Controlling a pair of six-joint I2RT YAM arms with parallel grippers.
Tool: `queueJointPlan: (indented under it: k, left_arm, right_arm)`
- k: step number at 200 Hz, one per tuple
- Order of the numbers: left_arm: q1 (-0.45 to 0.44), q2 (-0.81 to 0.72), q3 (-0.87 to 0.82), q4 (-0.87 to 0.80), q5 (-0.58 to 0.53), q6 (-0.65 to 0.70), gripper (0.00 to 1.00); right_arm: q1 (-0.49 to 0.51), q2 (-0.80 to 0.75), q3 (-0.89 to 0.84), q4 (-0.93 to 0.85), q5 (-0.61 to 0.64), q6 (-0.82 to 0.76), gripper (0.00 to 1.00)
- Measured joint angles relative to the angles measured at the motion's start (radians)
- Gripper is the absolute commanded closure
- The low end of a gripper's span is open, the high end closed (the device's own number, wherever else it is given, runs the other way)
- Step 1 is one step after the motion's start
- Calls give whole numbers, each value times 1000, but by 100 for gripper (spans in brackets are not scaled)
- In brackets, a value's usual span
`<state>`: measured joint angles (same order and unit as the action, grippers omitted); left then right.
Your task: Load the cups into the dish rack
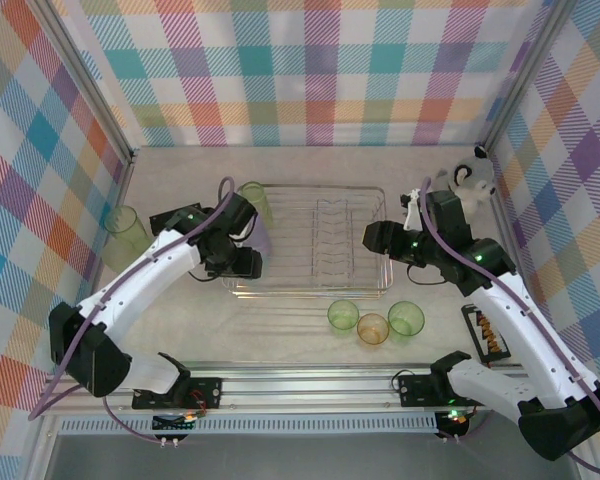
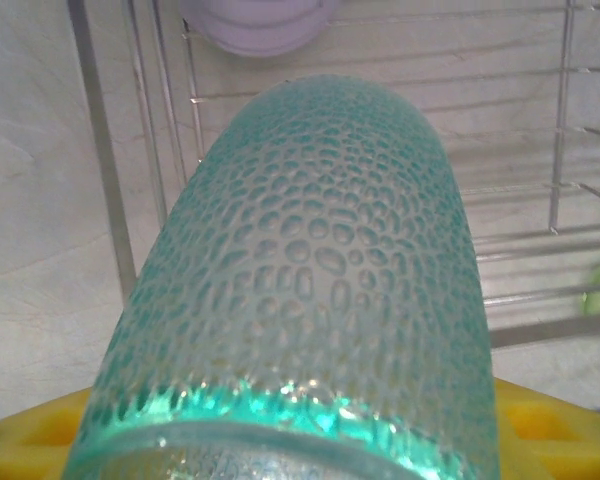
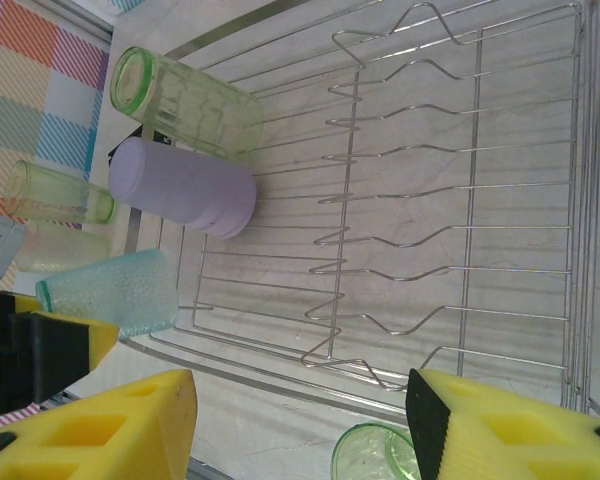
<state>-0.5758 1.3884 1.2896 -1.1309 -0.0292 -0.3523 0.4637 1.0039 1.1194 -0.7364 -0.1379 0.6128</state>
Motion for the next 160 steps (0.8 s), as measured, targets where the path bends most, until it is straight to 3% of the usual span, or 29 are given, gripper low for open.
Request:
queueJointPlan:
  k: [97, 160]
  left_arm:
    - [0, 166, 31, 7, -74, -25, 71]
    - [-1, 239, 31, 18, -90, -31, 54]
  right_arm:
    - [0, -28, -19, -7, 19, 0, 41]
    - [0, -39, -31, -6, 21, -2, 38]
